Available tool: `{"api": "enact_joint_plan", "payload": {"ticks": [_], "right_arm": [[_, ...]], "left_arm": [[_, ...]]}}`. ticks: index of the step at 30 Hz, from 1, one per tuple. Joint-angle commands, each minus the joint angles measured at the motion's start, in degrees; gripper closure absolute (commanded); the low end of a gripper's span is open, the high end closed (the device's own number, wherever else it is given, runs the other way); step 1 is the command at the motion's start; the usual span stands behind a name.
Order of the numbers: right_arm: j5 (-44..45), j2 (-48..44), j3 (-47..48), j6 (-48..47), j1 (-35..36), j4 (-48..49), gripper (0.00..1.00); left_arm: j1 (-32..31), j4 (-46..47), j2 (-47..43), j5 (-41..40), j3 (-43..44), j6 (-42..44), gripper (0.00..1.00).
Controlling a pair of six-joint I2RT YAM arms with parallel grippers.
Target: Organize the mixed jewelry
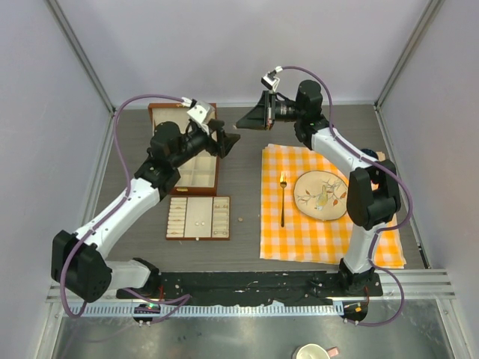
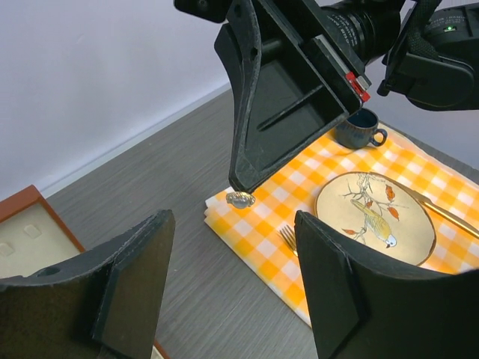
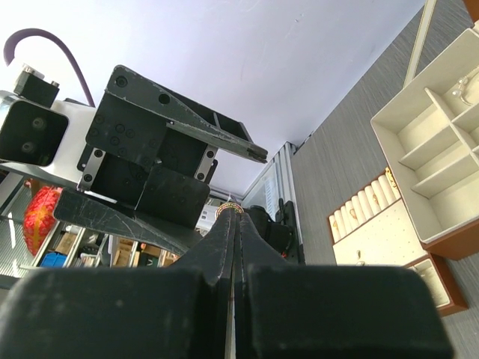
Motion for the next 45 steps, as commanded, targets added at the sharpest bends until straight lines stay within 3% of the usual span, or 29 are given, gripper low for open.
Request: {"api": "enact_joint_plan", "payload": {"ticks": [1, 18, 30, 45], "right_arm": [[-0.92, -1.22, 0.04, 0.72, 0.18, 2.91, 0.99], [-1.09, -1.57, -0.75, 1.60, 0.18, 4.23, 0.99], [-1.44, -1.92, -0.76, 1.69, 0.18, 4.50, 0.99], [-1.62, -1.92, -0.75, 1.95, 0.18, 4.94, 0.99]], "left_arm": [[-0.31, 1.01, 1.10, 1.08, 3.75, 1.04, 0.31], [-0.49, -0.93, 3.12, 2.75, 6.13, 1.65, 0.41], [-0.84, -2.07, 3.74, 3.54, 6.74, 2.35, 0.56], [-1.02, -2.86, 3.91, 3.81, 7.18, 2.79, 0.64]]}}
